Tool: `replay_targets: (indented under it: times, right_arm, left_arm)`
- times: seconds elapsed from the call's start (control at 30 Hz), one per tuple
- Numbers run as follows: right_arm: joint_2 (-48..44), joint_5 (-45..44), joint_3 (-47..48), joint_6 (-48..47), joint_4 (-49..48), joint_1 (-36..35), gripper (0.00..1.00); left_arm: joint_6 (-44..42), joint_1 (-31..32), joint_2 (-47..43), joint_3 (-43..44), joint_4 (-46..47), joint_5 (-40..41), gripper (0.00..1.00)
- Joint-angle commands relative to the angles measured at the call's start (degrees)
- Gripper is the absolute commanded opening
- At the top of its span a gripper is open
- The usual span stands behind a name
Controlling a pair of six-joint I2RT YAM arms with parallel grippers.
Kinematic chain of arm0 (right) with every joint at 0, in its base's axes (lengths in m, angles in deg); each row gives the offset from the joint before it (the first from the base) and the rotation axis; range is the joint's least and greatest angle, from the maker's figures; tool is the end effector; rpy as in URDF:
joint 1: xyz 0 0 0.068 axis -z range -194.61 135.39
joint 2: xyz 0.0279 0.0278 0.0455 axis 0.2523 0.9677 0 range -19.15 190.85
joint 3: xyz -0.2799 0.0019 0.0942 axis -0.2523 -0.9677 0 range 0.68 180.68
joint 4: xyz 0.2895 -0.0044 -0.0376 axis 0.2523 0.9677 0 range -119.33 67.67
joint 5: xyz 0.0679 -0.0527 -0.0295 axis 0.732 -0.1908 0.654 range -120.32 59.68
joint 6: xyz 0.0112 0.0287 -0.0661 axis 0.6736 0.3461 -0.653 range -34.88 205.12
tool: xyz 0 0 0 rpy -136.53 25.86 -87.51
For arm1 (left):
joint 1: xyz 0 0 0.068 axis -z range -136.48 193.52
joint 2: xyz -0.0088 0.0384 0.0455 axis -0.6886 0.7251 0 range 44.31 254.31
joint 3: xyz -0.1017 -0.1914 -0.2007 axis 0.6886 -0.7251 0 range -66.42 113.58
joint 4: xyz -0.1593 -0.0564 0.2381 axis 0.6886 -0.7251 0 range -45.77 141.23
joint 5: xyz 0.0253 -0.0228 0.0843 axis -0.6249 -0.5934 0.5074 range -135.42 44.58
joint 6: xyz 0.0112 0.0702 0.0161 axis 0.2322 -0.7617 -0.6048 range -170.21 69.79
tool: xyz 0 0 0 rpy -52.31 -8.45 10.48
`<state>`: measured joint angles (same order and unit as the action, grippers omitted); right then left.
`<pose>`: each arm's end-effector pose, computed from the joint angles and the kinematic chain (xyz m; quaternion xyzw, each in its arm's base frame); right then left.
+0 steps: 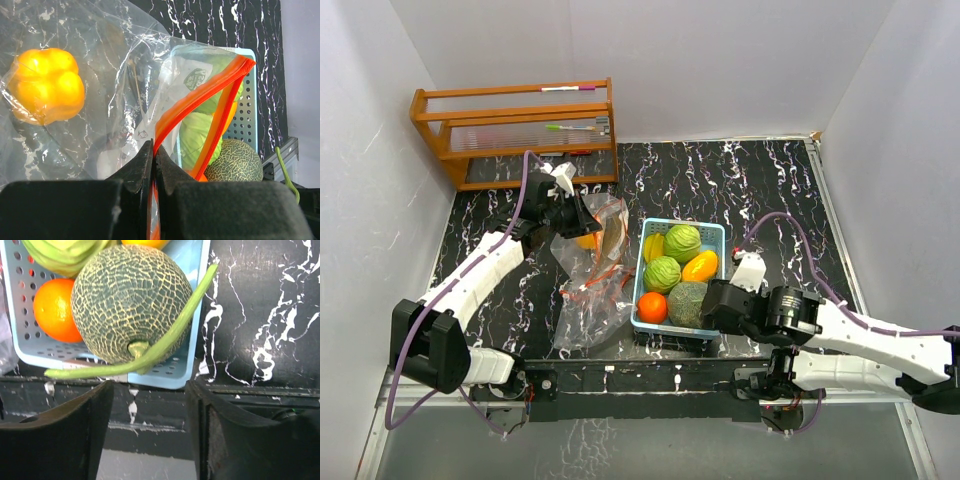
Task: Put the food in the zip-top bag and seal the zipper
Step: Pick up the fake vegetable from the bin.
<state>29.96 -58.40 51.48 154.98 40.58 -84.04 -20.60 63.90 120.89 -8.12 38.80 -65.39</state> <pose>0.0810 0.1348 0.2804 0.0494 0.9525 0.0890 0.2871 0.3191 -0.1406 0.2961 0.0166 0.8600 -0.3424 0.3779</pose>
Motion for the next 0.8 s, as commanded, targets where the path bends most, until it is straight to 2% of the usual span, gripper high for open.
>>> replay_targets:
  times: [0.0,0.2,0.4,0.53,0.6,0.67,0.7,0.77]
  right_arm:
    - [0.1,-7.2,-1.5,2.5,-10.2,-0.3,0.59]
    - [4.2,-15.5,-1.3,2.1,-12.7,-0.2,0.55]
    - [7.2,-16.2,-2.4,7.3,-8.8,-0.3,0.49]
    - [6.4,-16.4,-4.2,9.0,-9.0,-0.2,0.37]
    - [5.4,-17.1,-4.6,8.6,-9.2,-0.2,0.28]
    - [4.4,-18.2,-4.2,7.7,-9.3,-0.3,0.12]
    - [3.9,-18.8,-3.8,6.4,-9.6,-0.3,0.08]
    - [2.5,-20.0,-2.0,2.9,-10.8,-0.3,0.08]
  left_arm:
    - [-0.3,0.1,-0.6,-0.2,-0.2,-0.6,0.00]
    - [-0.3,0.1,-0.5,-0.1,-0.3,-1.0,0.00]
    - [-0.4,0.1,-0.2,-0.1,-0.2,-1.3,0.00]
    - [0.1,0.1,0.3,-0.2,0.2,-2.1,0.00]
    - [0.2,0.1,0.4,-0.2,0.2,-2.3,0.00]
    - [0.2,0.1,0.3,-0.1,0.2,-2.2,0.00]
    - [0.1,0.1,0.2,0.0,0.1,-2.1,0.00]
    - [0.1,0.1,0.2,0.2,0.0,-2.1,0.00]
